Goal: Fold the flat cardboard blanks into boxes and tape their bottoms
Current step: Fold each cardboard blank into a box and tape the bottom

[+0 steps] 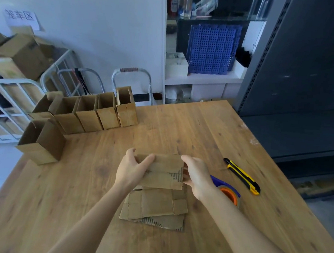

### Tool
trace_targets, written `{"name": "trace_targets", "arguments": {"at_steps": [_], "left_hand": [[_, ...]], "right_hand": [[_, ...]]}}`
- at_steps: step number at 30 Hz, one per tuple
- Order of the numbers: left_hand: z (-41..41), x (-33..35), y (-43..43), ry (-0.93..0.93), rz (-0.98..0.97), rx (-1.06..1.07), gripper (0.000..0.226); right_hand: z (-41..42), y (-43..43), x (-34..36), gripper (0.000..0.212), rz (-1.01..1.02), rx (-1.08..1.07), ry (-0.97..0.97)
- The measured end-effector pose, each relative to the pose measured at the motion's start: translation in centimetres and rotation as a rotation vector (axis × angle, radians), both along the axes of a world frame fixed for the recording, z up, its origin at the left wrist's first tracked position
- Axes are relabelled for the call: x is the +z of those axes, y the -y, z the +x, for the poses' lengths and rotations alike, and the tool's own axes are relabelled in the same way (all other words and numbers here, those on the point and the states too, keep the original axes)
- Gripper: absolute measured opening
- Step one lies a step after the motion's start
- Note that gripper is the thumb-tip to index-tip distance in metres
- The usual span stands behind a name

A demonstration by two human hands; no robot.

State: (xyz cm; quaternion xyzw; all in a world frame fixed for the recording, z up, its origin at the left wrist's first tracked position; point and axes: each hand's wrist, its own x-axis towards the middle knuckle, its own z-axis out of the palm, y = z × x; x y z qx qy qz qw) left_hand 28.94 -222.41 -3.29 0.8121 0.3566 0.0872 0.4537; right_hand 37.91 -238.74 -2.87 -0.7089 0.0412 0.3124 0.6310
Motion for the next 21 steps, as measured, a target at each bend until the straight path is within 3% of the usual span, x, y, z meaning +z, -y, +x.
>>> {"name": "trace_targets", "arguments": {"at_steps": [3,7,10,16,18,21], "left_hand": [[-0.9,-0.9,0.4,0.029,-0.048,-0.047,0.09],[-1.8,-2.6,0.6,-0.029,0.065,-0.083,0.095],[-2.7,-4.0,0.7,-0.033,0.223,-0.114,0.083],[-3.8,-6.3,1.2,-0.111,0.271,-0.172,0.052],[-4.0,-6.7,1.1,-0.178,0.253,-0.175,0.051],[-4.3,-7.4,0.5,-0.247,0.386,-0.175,0.062]], "right_hand": [[0.0,0.1,-0.6,0.017,-0.058,0.069,0.079],[-0.5,0.7,-1.9,0.047,-0.149,0.081,0.159],[-1.1,1.0,-3.2,0.067,-0.214,0.131,0.212],[-2.5,1.5,-6.4,0.047,-0.396,0.237,0.346],[-2.5,1.6,-7.1,0.05,-0.435,0.29,0.369],[-2.3,1.7,-7.0,0.05,-0.463,0.338,0.434]]}}
